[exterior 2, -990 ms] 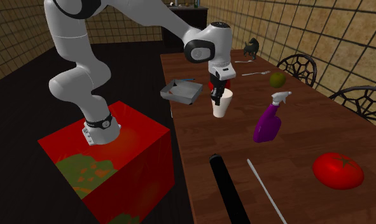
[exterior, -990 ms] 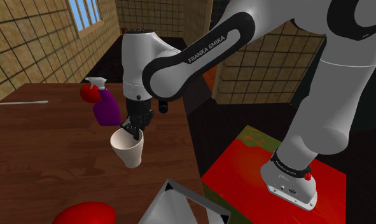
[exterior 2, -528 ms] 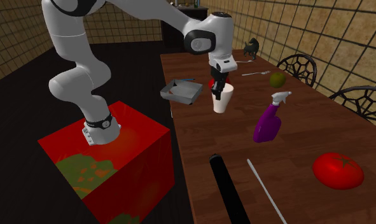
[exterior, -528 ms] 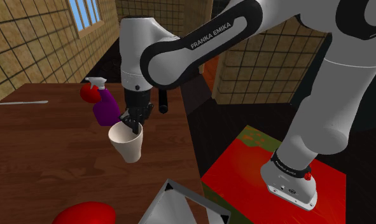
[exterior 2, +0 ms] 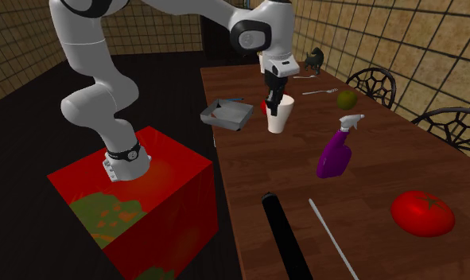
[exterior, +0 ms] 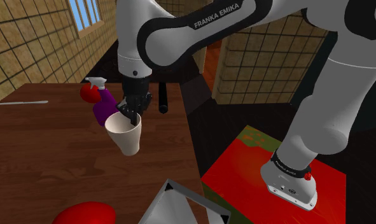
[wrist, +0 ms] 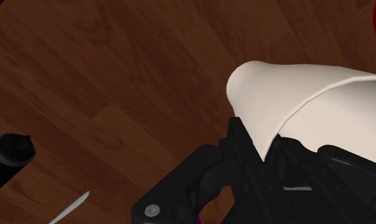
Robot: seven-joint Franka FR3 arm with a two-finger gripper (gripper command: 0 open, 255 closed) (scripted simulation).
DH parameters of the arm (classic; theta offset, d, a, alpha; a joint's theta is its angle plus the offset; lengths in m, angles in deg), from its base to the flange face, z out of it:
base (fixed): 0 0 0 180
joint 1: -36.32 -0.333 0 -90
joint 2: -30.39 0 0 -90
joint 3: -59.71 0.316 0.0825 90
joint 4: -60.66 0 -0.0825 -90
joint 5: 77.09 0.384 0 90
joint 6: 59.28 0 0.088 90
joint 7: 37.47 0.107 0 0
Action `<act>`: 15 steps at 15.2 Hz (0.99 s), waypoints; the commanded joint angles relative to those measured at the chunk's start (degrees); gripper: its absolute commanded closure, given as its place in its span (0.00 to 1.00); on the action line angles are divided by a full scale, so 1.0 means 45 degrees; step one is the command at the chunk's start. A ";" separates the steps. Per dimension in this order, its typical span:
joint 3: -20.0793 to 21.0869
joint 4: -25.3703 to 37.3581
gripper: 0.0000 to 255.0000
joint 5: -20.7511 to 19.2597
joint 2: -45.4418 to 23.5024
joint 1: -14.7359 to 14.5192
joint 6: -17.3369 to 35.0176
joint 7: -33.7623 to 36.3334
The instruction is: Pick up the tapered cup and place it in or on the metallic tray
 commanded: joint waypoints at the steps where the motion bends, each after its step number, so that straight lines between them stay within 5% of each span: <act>1: 0.0003 0.0200 1.00 0.0078 0.0166 0.0019 -0.0353 -0.0032; 8: -0.0005 0.1065 1.00 0.0205 0.0478 0.0055 -0.1500 -0.0057; 15: 0.0509 -0.1311 1.00 0.1529 0.3220 -0.0542 -0.1510 0.0529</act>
